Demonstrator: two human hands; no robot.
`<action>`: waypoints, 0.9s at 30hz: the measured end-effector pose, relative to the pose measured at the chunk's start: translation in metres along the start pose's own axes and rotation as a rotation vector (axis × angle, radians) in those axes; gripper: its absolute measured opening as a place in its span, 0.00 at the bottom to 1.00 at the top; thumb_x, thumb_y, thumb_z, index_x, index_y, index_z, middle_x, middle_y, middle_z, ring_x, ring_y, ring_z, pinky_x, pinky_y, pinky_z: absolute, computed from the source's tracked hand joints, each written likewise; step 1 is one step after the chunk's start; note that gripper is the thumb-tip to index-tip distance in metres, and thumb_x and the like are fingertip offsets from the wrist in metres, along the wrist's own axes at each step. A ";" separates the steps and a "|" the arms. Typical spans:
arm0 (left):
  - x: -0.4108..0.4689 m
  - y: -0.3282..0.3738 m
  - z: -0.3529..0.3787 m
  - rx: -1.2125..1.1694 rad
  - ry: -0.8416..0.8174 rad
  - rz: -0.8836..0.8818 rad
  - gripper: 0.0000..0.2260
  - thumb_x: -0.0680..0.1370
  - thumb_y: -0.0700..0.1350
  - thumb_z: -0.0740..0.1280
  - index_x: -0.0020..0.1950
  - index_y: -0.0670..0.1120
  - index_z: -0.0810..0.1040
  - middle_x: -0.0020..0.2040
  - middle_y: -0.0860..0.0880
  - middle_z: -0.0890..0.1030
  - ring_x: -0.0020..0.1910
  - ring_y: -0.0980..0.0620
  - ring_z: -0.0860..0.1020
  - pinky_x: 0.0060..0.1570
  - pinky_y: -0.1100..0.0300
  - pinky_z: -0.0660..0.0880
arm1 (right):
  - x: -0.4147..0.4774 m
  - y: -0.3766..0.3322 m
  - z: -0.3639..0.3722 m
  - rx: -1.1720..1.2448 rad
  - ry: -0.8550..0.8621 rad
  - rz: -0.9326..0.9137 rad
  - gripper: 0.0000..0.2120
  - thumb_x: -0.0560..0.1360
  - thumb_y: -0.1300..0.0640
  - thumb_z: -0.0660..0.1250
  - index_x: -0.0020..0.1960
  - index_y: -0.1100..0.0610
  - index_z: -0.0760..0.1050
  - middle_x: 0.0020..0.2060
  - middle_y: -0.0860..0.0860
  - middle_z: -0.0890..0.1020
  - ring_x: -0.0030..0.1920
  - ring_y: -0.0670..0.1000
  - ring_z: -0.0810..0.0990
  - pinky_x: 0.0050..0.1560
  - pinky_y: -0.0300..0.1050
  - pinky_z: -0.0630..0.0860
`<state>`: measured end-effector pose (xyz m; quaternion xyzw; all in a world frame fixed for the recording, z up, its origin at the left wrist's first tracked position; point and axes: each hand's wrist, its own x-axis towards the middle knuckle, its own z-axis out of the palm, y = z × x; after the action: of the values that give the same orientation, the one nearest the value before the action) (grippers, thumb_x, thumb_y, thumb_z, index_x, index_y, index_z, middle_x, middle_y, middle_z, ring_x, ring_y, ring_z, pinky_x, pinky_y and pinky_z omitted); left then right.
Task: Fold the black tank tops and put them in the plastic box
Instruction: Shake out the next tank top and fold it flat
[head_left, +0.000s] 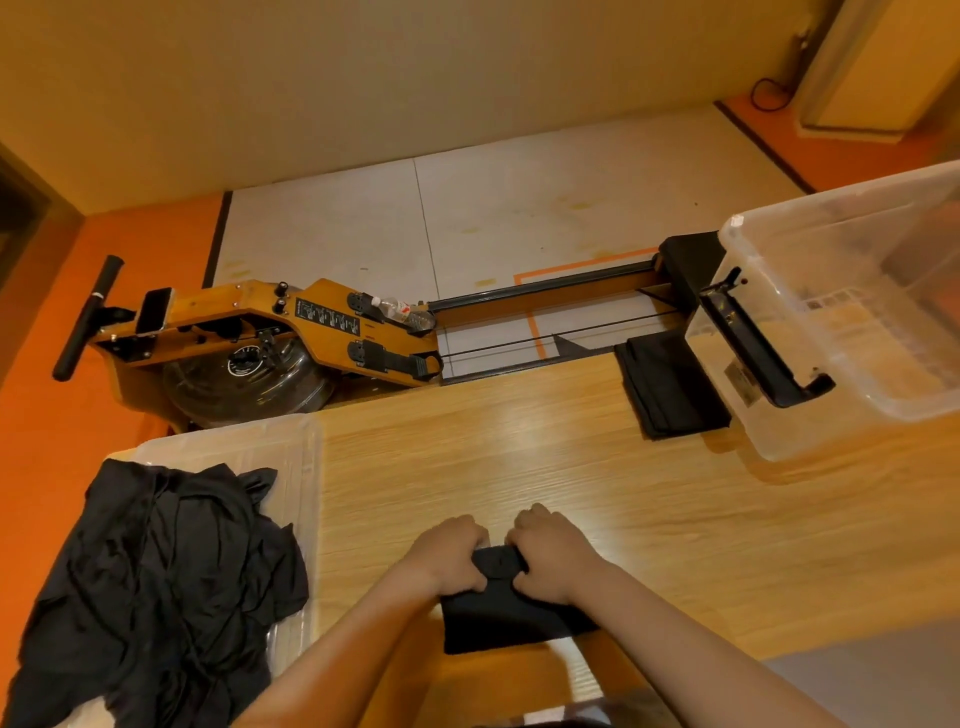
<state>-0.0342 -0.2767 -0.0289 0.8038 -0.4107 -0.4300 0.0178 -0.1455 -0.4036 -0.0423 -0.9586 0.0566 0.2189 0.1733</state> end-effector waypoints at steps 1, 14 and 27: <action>0.003 0.003 -0.007 -0.032 0.005 0.018 0.10 0.70 0.44 0.71 0.45 0.48 0.70 0.48 0.51 0.70 0.52 0.48 0.74 0.48 0.53 0.71 | -0.003 0.007 -0.006 0.039 0.001 0.002 0.18 0.72 0.52 0.65 0.59 0.60 0.74 0.56 0.56 0.73 0.59 0.55 0.67 0.47 0.44 0.60; 0.048 0.082 -0.061 0.191 0.688 0.295 0.11 0.71 0.37 0.67 0.44 0.52 0.69 0.52 0.54 0.73 0.53 0.54 0.70 0.49 0.62 0.64 | -0.053 0.100 -0.064 0.066 0.571 0.094 0.19 0.57 0.58 0.78 0.45 0.52 0.75 0.43 0.48 0.78 0.44 0.50 0.78 0.46 0.43 0.76; 0.059 0.080 0.000 -0.272 0.661 -0.120 0.22 0.81 0.51 0.61 0.74 0.47 0.65 0.69 0.50 0.71 0.67 0.53 0.68 0.67 0.56 0.68 | -0.044 0.119 -0.031 0.149 0.564 0.412 0.14 0.73 0.52 0.71 0.56 0.54 0.78 0.53 0.51 0.80 0.55 0.52 0.78 0.58 0.48 0.74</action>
<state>-0.0689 -0.3695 -0.0380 0.9123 -0.2740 -0.1976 0.2313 -0.1949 -0.5246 -0.0338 -0.9345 0.3101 -0.0286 0.1726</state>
